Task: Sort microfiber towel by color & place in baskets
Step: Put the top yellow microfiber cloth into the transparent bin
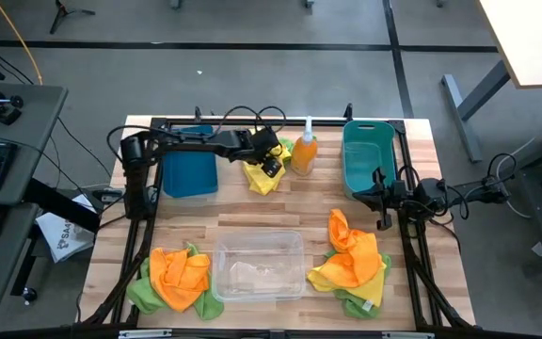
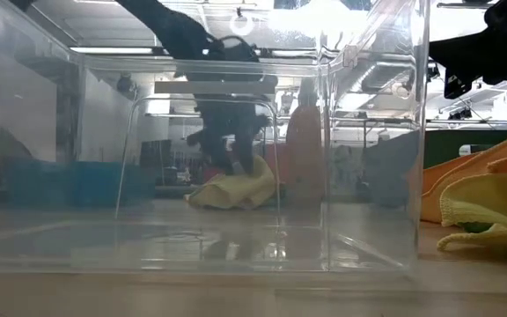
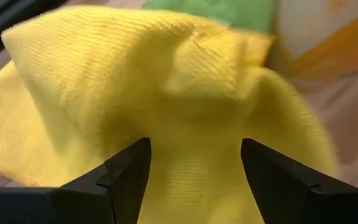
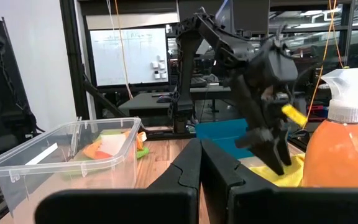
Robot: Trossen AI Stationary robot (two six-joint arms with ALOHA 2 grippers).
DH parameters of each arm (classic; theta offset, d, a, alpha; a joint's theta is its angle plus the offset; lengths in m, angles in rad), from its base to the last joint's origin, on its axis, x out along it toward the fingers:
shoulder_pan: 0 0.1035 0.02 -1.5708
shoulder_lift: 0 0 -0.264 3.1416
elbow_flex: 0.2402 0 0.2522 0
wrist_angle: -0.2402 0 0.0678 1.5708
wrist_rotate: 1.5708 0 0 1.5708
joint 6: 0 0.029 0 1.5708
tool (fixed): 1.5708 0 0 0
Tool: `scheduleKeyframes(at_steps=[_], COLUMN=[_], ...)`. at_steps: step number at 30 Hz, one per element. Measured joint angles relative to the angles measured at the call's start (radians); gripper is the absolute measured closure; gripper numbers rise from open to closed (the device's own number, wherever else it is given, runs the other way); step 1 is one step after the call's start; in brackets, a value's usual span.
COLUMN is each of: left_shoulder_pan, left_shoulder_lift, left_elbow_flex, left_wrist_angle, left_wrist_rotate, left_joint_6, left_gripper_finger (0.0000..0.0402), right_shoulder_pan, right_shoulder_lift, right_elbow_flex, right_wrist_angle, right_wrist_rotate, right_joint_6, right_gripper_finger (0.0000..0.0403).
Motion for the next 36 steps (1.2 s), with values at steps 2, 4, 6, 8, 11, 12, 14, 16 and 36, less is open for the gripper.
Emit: scheduleKeyframes(at_steps=[2, 4, 6, 8, 11, 12, 14, 16, 36], left_shoulder_pan=[0.007, 0.011, 0.017, 0.017, 0.017, 0.017, 0.020, 0.025, -0.386], left_shoulder_lift=[0.019, 0.034, 0.038, 0.038, 0.030, 0.019, -0.023, -0.089, -0.878], left_elbow_flex=[0.000, 0.000, 0.000, 0.000, 0.000, 0.000, 0.000, -0.001, 0.000], left_wrist_angle=[-0.018, -0.029, -0.043, -0.045, -0.073, -0.086, -0.118, -0.131, -0.039], left_wrist_rotate=[-0.002, 0.003, 0.015, 0.015, 0.016, 0.018, 0.030, 0.030, 0.482], left_joint_6=[-0.001, -0.001, 0.016, 0.053, 0.105, 0.124, 0.143, 0.158, 0.132], left_gripper_finger=[0.0163, 0.0163, 0.0174, 0.0205, 0.0300, 0.0341, 0.0384, 0.0387, 0.0401], right_shoulder_pan=[0.000, 0.000, 0.000, 0.000, 0.000, 0.000, 0.000, 0.000, 0.000], right_shoulder_lift=[0.000, 0.000, 0.002, 0.003, 0.003, 0.003, 0.003, 0.003, 0.003], right_elbow_flex=[0.000, 0.000, 0.000, 0.000, 0.000, 0.000, 0.000, 0.000, 0.000], right_wrist_angle=[-0.001, -0.003, -0.006, -0.010, -0.014, -0.015, -0.018, -0.018, -0.036], right_wrist_rotate=[0.000, 0.000, 0.000, 0.000, 0.000, 0.000, 0.000, 0.000, 0.000], right_joint_6=[0.000, 0.000, 0.000, 0.000, 0.000, 0.000, 0.000, 0.000, 0.000], right_gripper_finger=[0.0402, 0.0402, 0.0402, 0.0402, 0.0402, 0.0402, 0.0402, 0.0402, 0.0402])
